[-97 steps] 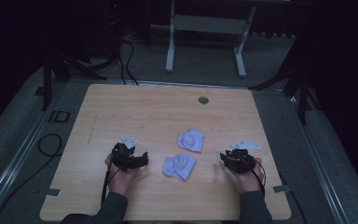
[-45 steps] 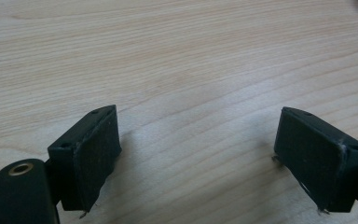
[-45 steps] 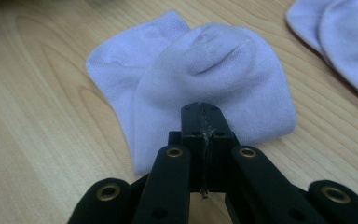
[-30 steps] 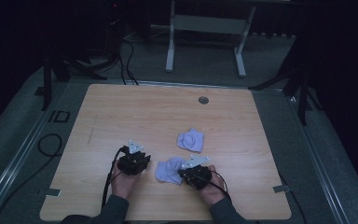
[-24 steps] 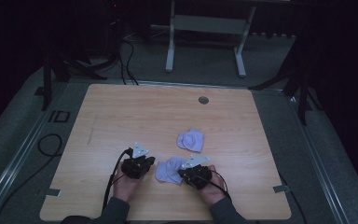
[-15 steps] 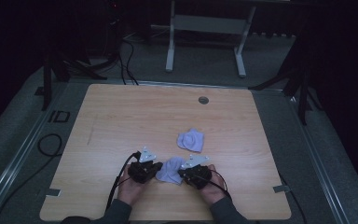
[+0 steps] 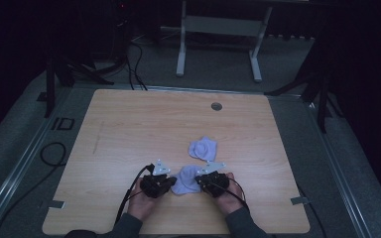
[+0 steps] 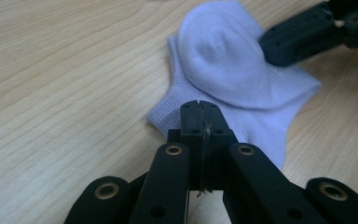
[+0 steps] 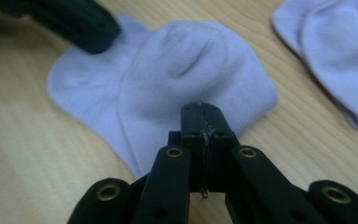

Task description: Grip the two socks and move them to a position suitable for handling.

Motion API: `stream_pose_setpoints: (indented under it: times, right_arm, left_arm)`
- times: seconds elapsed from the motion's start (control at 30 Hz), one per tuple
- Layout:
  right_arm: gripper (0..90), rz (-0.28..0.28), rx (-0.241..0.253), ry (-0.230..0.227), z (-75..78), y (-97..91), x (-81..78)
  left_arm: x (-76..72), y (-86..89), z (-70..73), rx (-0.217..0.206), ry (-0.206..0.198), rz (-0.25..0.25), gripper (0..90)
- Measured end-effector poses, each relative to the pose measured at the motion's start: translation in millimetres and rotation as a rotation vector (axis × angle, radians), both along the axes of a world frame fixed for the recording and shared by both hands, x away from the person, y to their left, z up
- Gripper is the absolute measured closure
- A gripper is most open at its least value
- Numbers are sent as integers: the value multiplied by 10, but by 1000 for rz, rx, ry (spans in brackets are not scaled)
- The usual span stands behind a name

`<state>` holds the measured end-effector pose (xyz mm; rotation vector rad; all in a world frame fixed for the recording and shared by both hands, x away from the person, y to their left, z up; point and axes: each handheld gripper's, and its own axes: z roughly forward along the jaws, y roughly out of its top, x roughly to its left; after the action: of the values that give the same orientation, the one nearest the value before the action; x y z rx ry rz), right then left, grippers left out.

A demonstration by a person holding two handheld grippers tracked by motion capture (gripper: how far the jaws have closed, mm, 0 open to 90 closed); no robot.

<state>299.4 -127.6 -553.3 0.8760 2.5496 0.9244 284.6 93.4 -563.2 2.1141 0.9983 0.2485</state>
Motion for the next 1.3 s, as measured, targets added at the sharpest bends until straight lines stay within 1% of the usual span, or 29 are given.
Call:
stream_pose_setpoints:
  times: [0.07, 0.1, 0.2, 0.23, 0.27, 0.33, 0.37, 0.4, 0.43, 0.47, 0.53, 0.6, 0.67, 0.73, 0.8, 0.83, 0.9, 0.93, 1.0, 1.13, 1.2, 1.23, 1.27, 1.3]
  right_arm:
    - [885, -25, -11, -6, 7, 10, 2]
    - [885, -25, -11, -6, 7, 10, 2]
    - [875, -16, -37, -26, 40, 48, -39]
    - [875, -5, -37, -43, 90, 58, -63]
    - [875, -2, -30, -48, 123, 65, -76]
    - [875, 20, -4, -60, 209, 98, -106]
    - [874, 34, 4, -63, 256, 134, -127]
    - [868, 63, 18, -64, 295, 204, -130]
    - [868, 63, 18, -64, 295, 204, -130]
    - [863, 82, 16, -68, 300, 250, -121]
    - [851, 103, 4, -65, 278, 346, -91]
    - [843, 111, -14, -48, 227, 415, -51]
    - [826, 113, -30, -30, 163, 447, -14]
    - [795, 115, -37, -11, 111, 454, 6]
    - [757, 107, -33, 18, 53, 453, 23]
    - [746, 104, -36, 23, 33, 449, 28]
    - [723, 97, -13, 35, 26, 436, 36]
    - [723, 98, -12, 37, 25, 434, 37]
    - [730, 93, -20, 31, 23, 444, 27]
    - [817, 79, -34, 20, 26, 453, 26]
    - [882, 63, -14, 35, 32, 436, 49]
    - [889, 56, -1, 29, 37, 421, 59]
    - [890, 42, -5, 22, 44, 409, 59]
    - [892, 40, 2, 22, 54, 392, 61]
  left_arm:
    - [-1, -3, -2, -1, -1, 0, 897]
    - [-1, -3, -3, -3, 0, 1, 897]
    - [-3, -5, -7, -5, -3, 4, 897]
    - [-3, -7, -9, -7, -4, 5, 897]
    - [-2, -8, -10, -8, -4, 6, 897]
    - [-2, -10, -13, -11, -5, 8, 897]
    - [-3, -11, -14, -12, -7, 9, 897]
    - [-5, -10, -14, -11, -8, 9, 897]
    - [-5, -8, -14, -9, -9, 8, 897]
    - [-5, -6, -14, -10, -8, 8, 897]
    - [-4, -3, -15, -13, -7, 8, 897]
    - [-2, -2, -16, -16, -4, 8, 897]
    - [-1, -4, -16, -18, -4, 9, 897]
    - [-2, -6, -16, -16, -7, 8, 897]
    - [-2, -5, -15, -13, -7, 6, 897]
    - [-2, -4, -15, -12, -7, 6, 897]
    - [-2, -3, -16, -13, -7, 6, 897]
    - [-3, -2, -17, -15, -6, 7, 897]
    - [-2, -1, -18, -17, -5, 7, 897]
    - [-3, -5, -18, -13, -10, 4, 897]
    - [-6, -12, -18, -8, -16, 4, 897]
    - [-8, -14, -17, -5, -18, 3, 897]
    - [-9, -15, -17, -6, -17, 5, 897]
    - [-8, -14, -18, -8, -16, 5, 897]
